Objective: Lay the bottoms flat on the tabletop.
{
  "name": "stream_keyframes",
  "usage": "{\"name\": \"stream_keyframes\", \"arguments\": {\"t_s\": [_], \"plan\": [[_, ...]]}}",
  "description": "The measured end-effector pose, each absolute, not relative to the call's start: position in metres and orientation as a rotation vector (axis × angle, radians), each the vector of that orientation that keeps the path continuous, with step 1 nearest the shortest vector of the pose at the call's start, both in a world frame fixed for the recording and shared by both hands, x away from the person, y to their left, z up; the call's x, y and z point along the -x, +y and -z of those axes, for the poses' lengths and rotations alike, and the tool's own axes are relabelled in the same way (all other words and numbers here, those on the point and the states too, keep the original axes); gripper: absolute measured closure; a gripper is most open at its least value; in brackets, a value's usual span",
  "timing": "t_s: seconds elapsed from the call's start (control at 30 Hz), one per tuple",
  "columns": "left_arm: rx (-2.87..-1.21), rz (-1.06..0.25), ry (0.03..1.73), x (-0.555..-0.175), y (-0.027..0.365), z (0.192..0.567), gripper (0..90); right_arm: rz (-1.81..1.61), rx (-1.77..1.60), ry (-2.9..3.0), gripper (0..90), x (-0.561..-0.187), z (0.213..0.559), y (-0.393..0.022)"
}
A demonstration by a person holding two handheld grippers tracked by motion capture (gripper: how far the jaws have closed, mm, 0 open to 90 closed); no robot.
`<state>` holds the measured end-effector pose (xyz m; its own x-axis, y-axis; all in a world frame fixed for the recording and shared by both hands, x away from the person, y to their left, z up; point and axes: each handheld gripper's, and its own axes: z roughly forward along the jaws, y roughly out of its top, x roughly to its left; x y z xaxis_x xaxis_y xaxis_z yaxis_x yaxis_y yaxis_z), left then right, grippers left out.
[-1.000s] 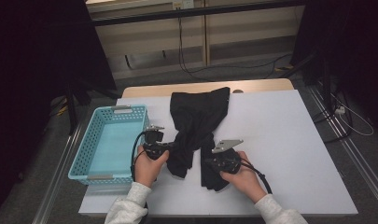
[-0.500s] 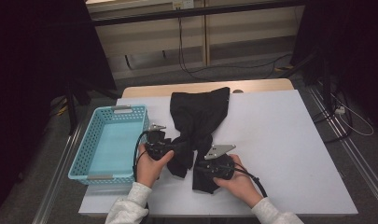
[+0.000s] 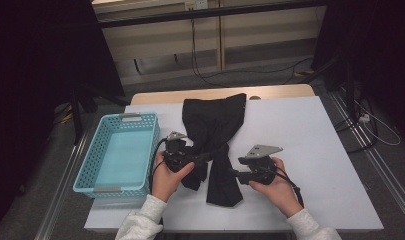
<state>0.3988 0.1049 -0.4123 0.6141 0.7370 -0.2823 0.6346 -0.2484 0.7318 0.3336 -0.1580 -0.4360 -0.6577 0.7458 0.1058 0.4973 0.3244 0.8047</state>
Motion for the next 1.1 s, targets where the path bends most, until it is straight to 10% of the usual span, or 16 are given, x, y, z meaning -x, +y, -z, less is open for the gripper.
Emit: {"name": "stream_keyframes", "arguments": {"t_s": [0.57,1.1], "plan": [[-2.0,-0.154,0.972,-0.4,0.071,0.419,30.7,-1.189,-1.21,2.243,30.4,-0.33,0.441,-0.178],[-2.07,-0.065,1.016,-0.414,0.045,0.435,77.3,-1.152,-1.227,2.209,28.3,-0.31,0.441,-0.198]]}}
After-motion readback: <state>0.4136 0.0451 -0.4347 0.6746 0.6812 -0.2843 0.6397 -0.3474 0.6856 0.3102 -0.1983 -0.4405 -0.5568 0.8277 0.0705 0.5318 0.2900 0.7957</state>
